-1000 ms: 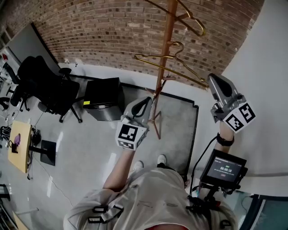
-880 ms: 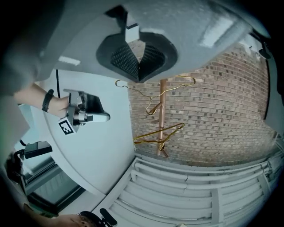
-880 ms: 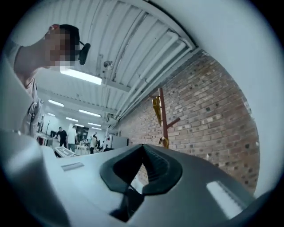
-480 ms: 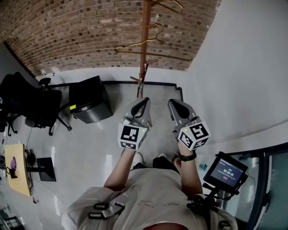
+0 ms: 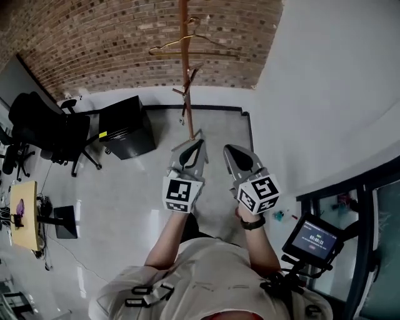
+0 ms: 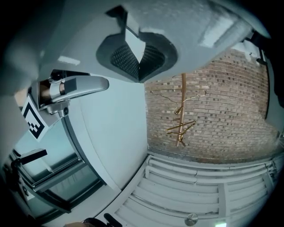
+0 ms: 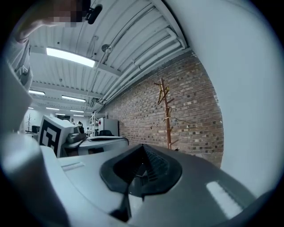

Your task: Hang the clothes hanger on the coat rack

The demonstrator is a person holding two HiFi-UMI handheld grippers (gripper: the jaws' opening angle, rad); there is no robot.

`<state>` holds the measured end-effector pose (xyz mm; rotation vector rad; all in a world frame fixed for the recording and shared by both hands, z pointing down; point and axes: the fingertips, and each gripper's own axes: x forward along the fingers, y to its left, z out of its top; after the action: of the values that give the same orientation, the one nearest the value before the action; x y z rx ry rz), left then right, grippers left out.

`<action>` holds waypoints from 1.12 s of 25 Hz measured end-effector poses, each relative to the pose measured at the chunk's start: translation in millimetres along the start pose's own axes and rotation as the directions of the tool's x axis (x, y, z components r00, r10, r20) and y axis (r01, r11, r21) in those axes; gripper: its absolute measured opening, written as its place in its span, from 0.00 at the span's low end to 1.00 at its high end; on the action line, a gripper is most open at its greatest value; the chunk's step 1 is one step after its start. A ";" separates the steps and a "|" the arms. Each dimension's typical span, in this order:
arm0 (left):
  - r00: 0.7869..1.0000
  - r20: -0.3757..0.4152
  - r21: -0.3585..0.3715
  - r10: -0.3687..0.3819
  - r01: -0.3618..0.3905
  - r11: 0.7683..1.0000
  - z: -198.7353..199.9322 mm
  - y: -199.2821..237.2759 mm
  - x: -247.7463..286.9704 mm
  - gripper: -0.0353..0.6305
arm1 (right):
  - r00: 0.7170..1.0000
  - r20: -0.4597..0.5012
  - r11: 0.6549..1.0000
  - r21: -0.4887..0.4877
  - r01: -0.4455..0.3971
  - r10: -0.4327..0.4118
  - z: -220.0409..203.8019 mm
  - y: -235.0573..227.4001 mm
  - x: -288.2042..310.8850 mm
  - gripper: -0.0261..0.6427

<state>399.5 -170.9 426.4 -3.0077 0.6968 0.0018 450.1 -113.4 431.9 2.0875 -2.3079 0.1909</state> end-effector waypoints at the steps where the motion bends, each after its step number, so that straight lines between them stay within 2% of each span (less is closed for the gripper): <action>1: 1.000 -0.011 0.002 0.028 -0.028 1.000 -4.7 -13.9 -14.0 0.05 | 1.000 -0.015 1.000 -0.002 0.004 -0.004 -8.6 4.6 -19.6 0.04; 4: 0.992 -0.082 -0.008 0.092 -0.093 0.996 -31.1 -56.1 -69.5 0.05 | 0.998 -0.058 0.999 0.039 0.029 -0.026 -38.1 28.5 -79.6 0.04; 6: 0.991 -0.103 -0.042 0.080 -0.085 0.996 -39.8 -78.3 -97.8 0.05 | 0.998 -0.065 0.999 0.040 0.021 -0.018 -44.0 46.5 -103.4 0.04; 8: 0.992 -0.103 -0.029 0.077 -0.080 0.996 -30.1 -82.3 -112.6 0.05 | 0.999 -0.046 1.000 0.021 -0.004 0.005 -33.1 62.9 -107.6 0.04; 11: 0.997 -0.048 -0.003 0.063 -0.063 0.998 -3.4 -82.5 -120.3 0.05 | 1.000 0.001 1.000 -0.020 -0.008 0.008 -8.8 79.8 -112.5 0.04; 14: 1.000 0.022 0.041 0.010 -0.011 0.999 22.5 -82.0 -113.8 0.05 | 0.999 0.049 0.996 -0.088 0.014 -0.009 20.9 84.0 -115.2 0.04; 16: 0.999 0.030 0.049 -0.020 0.018 0.999 36.2 -80.8 -108.6 0.06 | 0.997 0.080 0.992 -0.125 0.024 -0.014 41.7 84.4 -114.0 0.04; 18: 0.999 0.034 0.043 -0.006 0.005 0.999 44.4 -76.1 -111.1 0.06 | 0.995 0.097 0.988 -0.150 0.019 -0.004 52.6 89.1 -113.9 0.04; 20: 0.999 0.043 0.027 0.006 -0.007 1.000 43.5 -74.0 -113.3 0.05 | 0.995 0.096 0.988 -0.156 0.010 0.005 51.2 92.5 -113.3 0.04; 24: 0.997 0.067 -0.039 -0.043 0.046 0.998 32.8 -92.4 -115.4 0.05 | 0.998 0.059 0.995 -0.097 -0.008 0.013 33.0 93.2 -113.1 0.04; 28: 0.995 0.078 -0.025 -0.062 0.065 0.998 41.7 -93.6 -113.8 0.05 | 0.997 0.074 0.994 -0.105 0.001 0.007 42.6 94.1 -107.9 0.04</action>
<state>338.9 -34.8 391.2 -3.0357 0.5986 0.1249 370.6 -2.1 371.8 2.0747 -2.3065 -0.0080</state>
